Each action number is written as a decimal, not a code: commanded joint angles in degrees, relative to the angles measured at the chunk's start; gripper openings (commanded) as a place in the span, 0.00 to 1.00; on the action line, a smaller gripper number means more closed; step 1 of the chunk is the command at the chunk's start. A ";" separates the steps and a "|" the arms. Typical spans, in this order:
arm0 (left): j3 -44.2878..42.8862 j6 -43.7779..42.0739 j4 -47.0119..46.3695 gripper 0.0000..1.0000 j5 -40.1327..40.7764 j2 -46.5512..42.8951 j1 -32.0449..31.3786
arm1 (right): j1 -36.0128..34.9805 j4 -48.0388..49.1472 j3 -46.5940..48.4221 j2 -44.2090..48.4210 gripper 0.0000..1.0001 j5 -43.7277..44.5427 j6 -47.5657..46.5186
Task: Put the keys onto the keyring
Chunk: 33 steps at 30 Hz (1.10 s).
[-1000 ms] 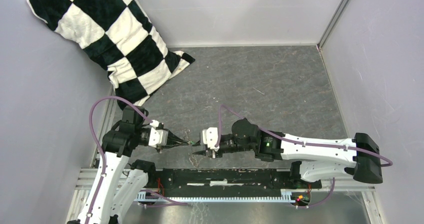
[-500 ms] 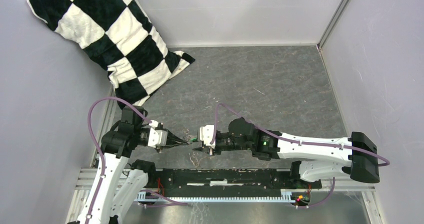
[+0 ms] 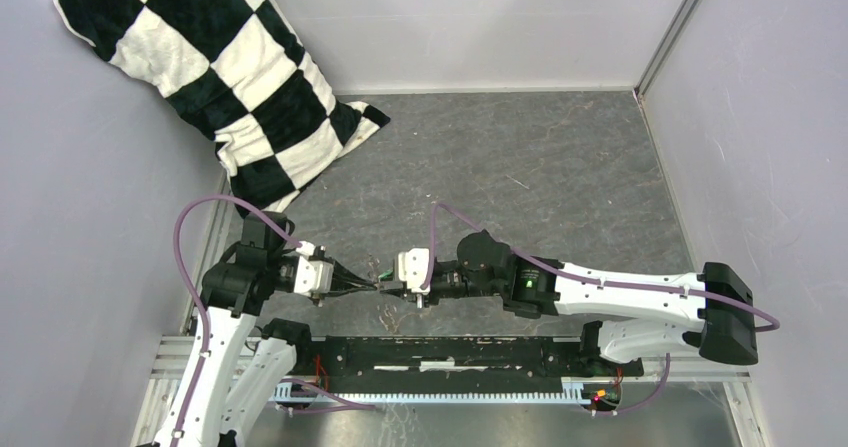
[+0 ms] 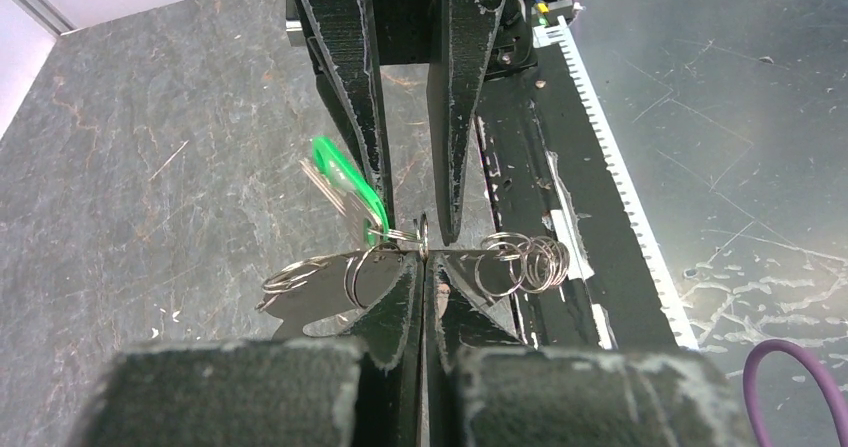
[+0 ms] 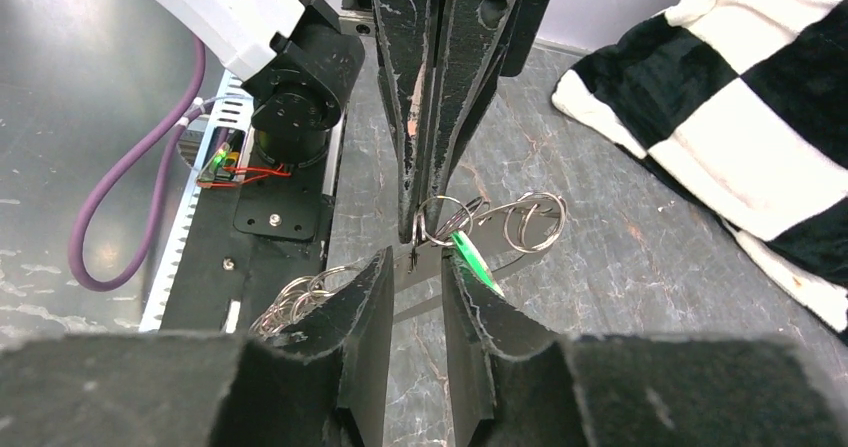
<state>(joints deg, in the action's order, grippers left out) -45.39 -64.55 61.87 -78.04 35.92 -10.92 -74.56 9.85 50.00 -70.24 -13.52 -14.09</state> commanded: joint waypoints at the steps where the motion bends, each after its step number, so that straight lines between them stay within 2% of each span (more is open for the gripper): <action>1: -0.58 0.70 -1.40 0.02 -1.66 -0.77 -0.12 | -0.03 2.13 3.04 0.13 0.28 -2.01 -1.12; 5: -1.01 0.74 -1.40 0.02 -1.78 -0.29 -0.07 | -0.02 1.42 3.85 -0.92 0.19 -3.18 -1.25; 11: -0.26 0.36 -1.40 0.02 -1.43 -0.63 -0.08 | -0.05 1.38 5.10 -1.55 0.01 -4.68 -2.03; 17: 0.27 1.30 -1.40 0.04 -0.80 0.08 -0.07 | 0.02 -0.40 4.64 -1.34 0.01 -5.07 -2.65; 20: 0.12 3.58 -1.49 0.19 -0.63 0.19 -0.11 | -0.04 -2.36 4.15 -0.84 0.01 -4.33 -3.78; 23: -0.14 7.11 -1.61 0.27 -0.40 0.44 -0.07 | -0.04 -5.96 4.68 -0.85 0.01 -3.56 -5.50; 33: -3.22 13.35 -1.46 0.30 -1.40 5.58 -0.14 | -0.40 -11.38 7.29 -1.89 0.01 -2.40 -8.63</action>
<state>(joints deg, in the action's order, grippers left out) -45.71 -56.31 61.30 -77.95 39.09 -10.96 -74.46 -1.43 53.34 -71.68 -16.45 -20.78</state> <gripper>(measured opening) 0.296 0.012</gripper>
